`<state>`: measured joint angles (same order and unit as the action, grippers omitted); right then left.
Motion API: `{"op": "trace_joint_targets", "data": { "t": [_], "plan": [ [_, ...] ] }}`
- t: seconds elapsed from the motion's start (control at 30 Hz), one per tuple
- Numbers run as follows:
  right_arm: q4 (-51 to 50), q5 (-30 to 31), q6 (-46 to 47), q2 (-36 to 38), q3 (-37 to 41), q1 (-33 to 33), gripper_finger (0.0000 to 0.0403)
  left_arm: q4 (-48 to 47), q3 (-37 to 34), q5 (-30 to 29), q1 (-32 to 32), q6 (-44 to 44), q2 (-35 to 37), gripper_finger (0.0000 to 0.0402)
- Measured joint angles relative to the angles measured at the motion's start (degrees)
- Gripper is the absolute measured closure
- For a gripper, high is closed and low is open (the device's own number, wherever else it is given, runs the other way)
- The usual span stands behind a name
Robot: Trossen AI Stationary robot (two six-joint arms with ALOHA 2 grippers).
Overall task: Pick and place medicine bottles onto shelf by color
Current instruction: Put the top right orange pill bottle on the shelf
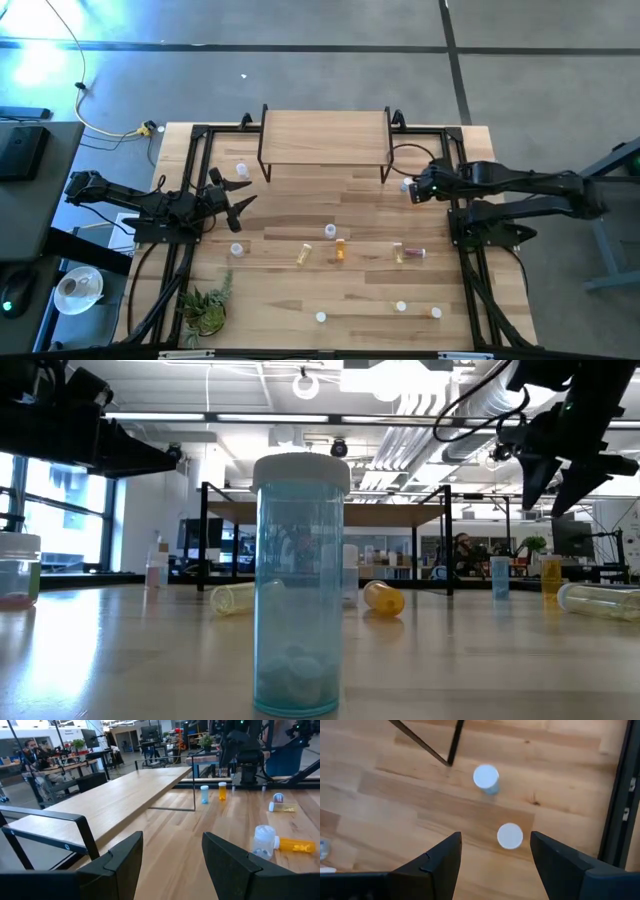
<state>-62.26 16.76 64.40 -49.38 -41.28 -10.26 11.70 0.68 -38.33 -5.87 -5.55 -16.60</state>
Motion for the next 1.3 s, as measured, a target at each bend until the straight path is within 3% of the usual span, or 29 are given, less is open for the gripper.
{"op": "trace_joint_targets", "data": {
  "t": [0.53,1.13,1.3],
  "plan": [
    [0.0,-0.89,4.57,-13.98,0.0,0.0,0.0176,-0.37,0.01,0.09,0.0,0.43,0.0,0.0206],
    [2.36,1.89,6.75,-23.49,0.0,0.0,0.0177,-0.44,0.01,0.17,0.0,0.43,-0.02,0.0206],
    [2.45,2.26,6.75,-25.46,0.0,0.0,0.0193,-0.5,0.01,0.17,0.0,0.43,-0.02,0.0206]
  ]
}}
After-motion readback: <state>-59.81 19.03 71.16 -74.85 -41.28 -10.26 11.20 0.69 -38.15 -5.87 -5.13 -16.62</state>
